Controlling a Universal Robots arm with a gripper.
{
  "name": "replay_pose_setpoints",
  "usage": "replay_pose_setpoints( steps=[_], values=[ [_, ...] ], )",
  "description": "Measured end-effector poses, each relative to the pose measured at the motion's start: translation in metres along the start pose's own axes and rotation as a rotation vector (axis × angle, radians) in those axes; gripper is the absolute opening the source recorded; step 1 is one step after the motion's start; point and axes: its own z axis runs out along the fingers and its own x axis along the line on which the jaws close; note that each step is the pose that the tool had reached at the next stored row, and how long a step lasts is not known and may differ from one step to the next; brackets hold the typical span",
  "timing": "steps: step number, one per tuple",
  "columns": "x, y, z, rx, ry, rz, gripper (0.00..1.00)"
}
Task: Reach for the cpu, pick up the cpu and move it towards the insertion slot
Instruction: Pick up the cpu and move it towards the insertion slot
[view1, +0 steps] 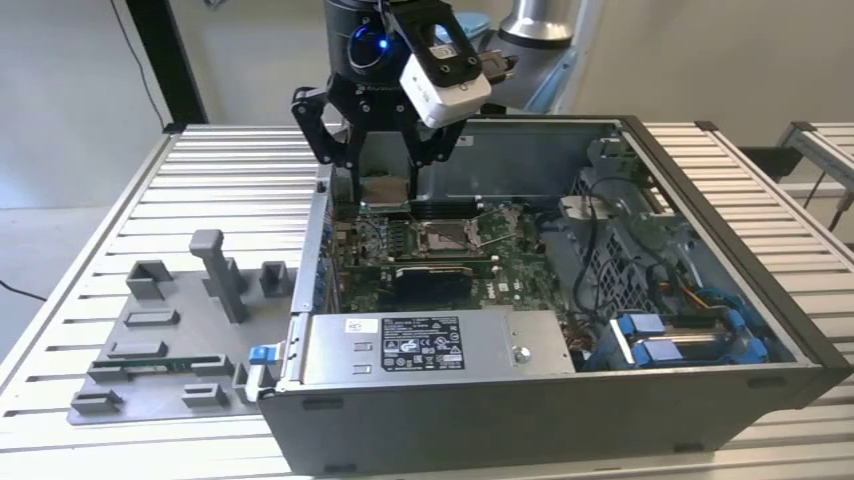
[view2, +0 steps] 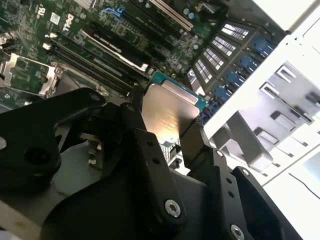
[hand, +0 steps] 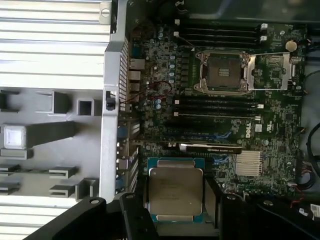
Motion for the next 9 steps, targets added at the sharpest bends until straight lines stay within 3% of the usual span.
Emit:
replay_pose_setpoints(
  steps=[4,9],
  values=[
    [-0.0065,-0.0001,-0.0001,0.0000,0.0000,0.000,0.00],
    [-0.0244,-0.0001,0.0001,-0.0001,-0.0001,0.001,0.00]
  ],
)
